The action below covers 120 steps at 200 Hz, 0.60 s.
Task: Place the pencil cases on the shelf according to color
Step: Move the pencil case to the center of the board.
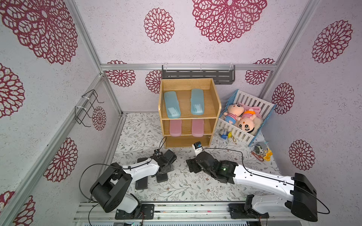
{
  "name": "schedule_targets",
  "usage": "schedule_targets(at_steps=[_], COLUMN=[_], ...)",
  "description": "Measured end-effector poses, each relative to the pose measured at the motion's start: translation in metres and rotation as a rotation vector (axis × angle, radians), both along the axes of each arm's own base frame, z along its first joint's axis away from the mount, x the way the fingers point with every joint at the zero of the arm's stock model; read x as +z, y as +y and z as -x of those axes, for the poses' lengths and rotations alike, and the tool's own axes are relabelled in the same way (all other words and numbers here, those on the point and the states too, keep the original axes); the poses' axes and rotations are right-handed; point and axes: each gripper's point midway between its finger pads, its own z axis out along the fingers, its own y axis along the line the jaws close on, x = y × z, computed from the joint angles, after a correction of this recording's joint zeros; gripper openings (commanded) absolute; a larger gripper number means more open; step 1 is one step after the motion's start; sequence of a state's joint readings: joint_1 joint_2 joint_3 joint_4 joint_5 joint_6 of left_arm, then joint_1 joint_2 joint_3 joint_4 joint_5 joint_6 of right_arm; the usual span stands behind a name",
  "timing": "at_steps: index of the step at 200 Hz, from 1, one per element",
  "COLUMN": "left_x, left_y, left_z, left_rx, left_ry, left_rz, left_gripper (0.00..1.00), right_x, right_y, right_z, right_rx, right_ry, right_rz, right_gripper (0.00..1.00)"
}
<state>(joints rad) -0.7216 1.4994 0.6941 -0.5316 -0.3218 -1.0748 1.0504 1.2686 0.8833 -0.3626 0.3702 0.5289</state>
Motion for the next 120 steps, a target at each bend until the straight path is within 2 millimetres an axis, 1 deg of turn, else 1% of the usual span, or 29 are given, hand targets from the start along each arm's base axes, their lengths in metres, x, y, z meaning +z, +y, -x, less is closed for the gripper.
schedule_targets(at_steps=[9,20,39,50,58,73,84,104,120], left_x=[0.001,0.002,0.003,0.004,0.005,0.007,0.008,0.009,0.015], left_y=[-0.010,-0.025,-0.050,-0.065,-0.079,-0.110,-0.135,-0.174,-0.203], left_z=[0.003,0.007,0.015,0.018,0.020,0.021,0.020,0.008,-0.003], left_rx=[-0.028,-0.055,-0.097,-0.117,-0.136,-0.176,-0.208,-0.237,-0.253], left_ry=[-0.010,-0.024,-0.032,-0.033,-0.034,-0.032,-0.029,-0.025,-0.037], left_rz=[0.011,0.034,0.062,0.073,0.080,0.101,0.117,0.136,0.171], left_gripper=[0.65,0.65,0.68,0.72,0.75,0.77,0.80,0.86,0.89], right_x=[0.001,0.004,0.012,0.016,0.019,0.022,0.023,0.023,0.023], right_y=[-0.006,-0.014,-0.028,-0.037,-0.043,-0.054,-0.063,-0.100,-0.121], right_z=[0.001,0.002,0.004,0.005,0.006,0.008,0.010,0.008,0.011], right_rx=[-0.015,-0.034,-0.061,-0.077,-0.088,-0.110,-0.130,-0.235,-0.295], right_ry=[-0.005,-0.017,-0.041,-0.055,-0.062,-0.071,-0.078,-0.100,-0.105], right_rz=[0.000,0.000,-0.001,-0.002,-0.005,-0.008,-0.005,0.041,0.060], right_gripper=[0.86,0.86,0.88,0.88,0.89,0.89,0.89,0.88,0.89])
